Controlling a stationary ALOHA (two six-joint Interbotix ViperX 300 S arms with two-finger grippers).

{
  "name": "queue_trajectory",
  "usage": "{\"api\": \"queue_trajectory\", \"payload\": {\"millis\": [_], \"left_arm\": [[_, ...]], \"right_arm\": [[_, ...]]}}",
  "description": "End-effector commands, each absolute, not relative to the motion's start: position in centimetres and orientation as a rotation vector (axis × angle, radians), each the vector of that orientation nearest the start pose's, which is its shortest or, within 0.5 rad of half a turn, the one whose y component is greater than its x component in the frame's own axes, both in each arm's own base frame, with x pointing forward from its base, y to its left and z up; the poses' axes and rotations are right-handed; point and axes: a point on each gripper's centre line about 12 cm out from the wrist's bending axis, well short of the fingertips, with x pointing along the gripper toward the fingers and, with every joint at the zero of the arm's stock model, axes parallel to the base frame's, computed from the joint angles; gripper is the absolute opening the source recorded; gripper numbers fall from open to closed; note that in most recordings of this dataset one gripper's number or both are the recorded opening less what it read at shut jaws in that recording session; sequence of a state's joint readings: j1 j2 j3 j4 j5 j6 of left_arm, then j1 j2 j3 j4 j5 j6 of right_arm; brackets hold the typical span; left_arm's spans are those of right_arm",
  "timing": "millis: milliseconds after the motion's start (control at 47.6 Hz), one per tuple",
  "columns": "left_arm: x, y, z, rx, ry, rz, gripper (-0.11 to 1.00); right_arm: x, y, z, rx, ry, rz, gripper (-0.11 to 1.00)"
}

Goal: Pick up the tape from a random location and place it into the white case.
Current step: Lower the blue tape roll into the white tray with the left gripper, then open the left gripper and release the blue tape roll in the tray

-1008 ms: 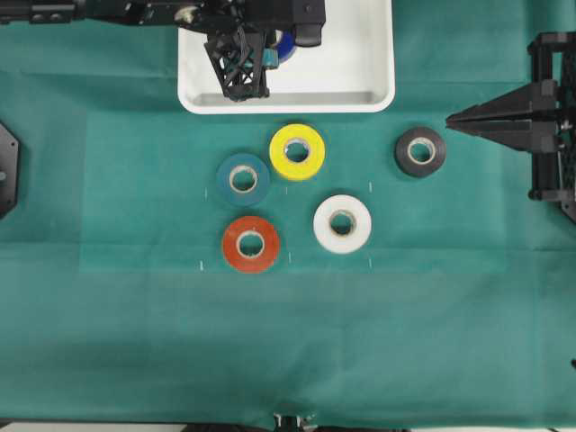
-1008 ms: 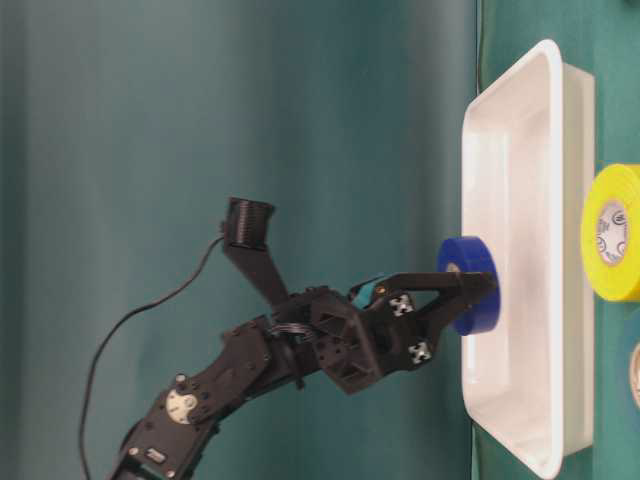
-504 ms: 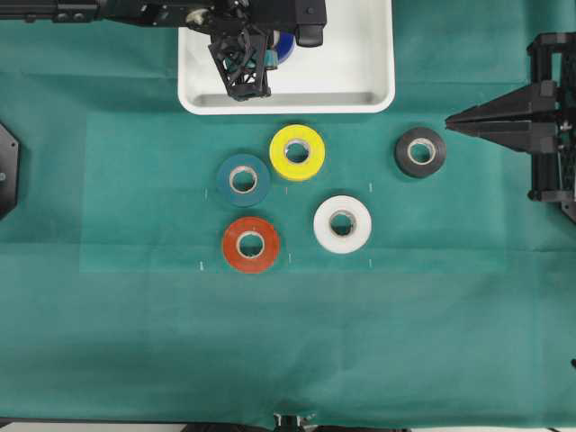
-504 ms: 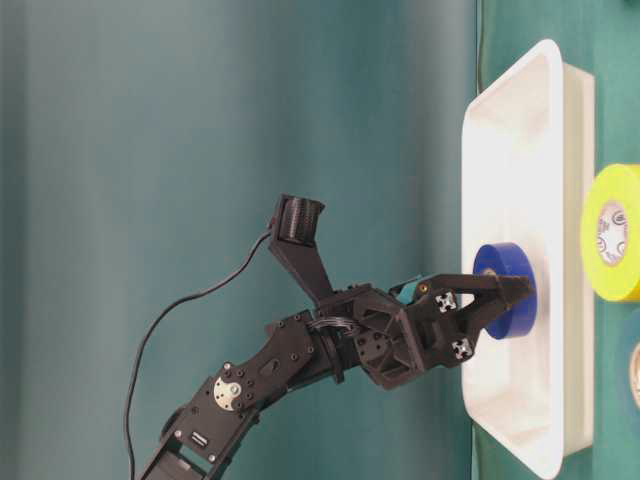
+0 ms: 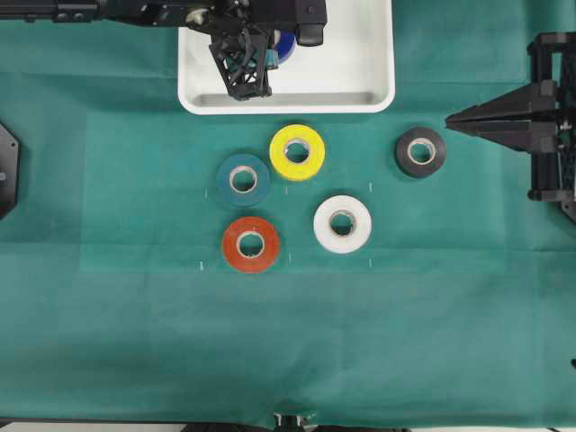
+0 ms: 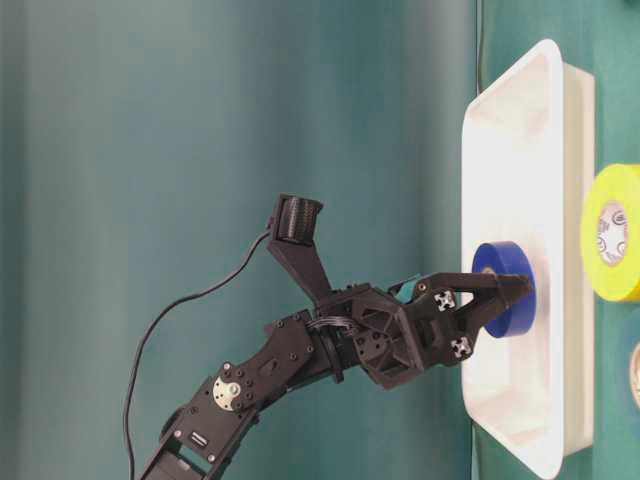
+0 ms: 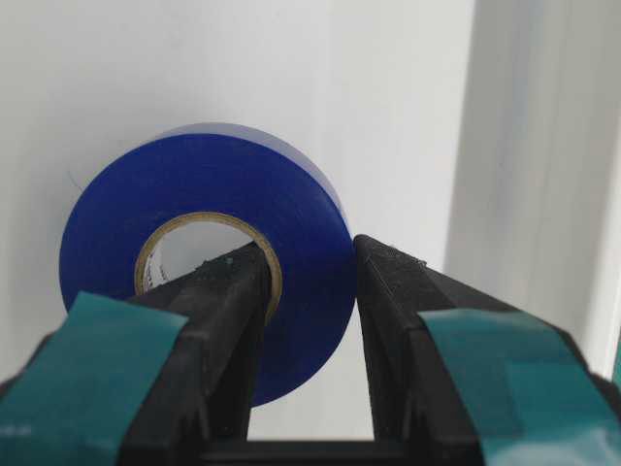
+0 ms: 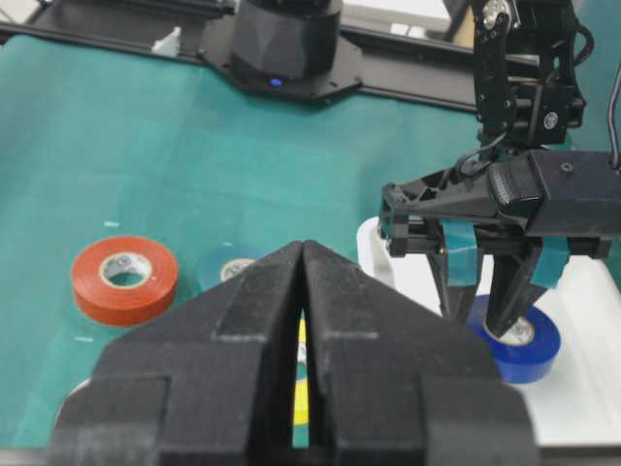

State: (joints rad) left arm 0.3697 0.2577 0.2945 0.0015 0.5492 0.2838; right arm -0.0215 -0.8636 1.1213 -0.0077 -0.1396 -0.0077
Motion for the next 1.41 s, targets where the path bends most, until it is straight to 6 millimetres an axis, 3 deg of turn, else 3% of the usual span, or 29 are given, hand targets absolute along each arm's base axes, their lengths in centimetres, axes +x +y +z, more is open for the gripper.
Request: {"api": "queue_trajectory", "payload": {"millis": [0, 126, 336, 420, 525, 861, 1386], "left_arm": [[41.3, 15.8, 14.7, 0.055, 1.103, 0.175, 0.24], [41.4, 15.7, 14.8, 0.058, 1.096, 0.172, 0.26], [41.4, 15.6, 15.2, 0.059, 1.089, 0.173, 0.85], [41.3, 15.6, 15.4, 0.062, 1.085, 0.174, 0.97], [41.3, 15.6, 15.6, 0.062, 1.080, 0.177, 0.92], [41.2, 15.5, 16.1, 0.064, 1.076, 0.176, 0.93], [39.3, 13.8, 23.3, 0.085, 1.024, 0.166, 0.93]], "right_arm": [[22.1, -0.5, 28.5, -0.014, 0.094, -0.020, 0.00], [22.1, -0.5, 28.6, -0.014, 0.092, -0.020, 0.00], [22.1, -0.5, 28.6, -0.014, 0.091, -0.020, 0.00], [22.1, -0.5, 28.7, -0.014, 0.091, -0.020, 0.00], [22.1, -0.5, 28.6, -0.014, 0.092, -0.020, 0.00], [22.1, -0.5, 28.6, -0.014, 0.092, -0.020, 0.00], [22.1, -0.5, 28.7, -0.016, 0.089, -0.019, 0.00]]}}
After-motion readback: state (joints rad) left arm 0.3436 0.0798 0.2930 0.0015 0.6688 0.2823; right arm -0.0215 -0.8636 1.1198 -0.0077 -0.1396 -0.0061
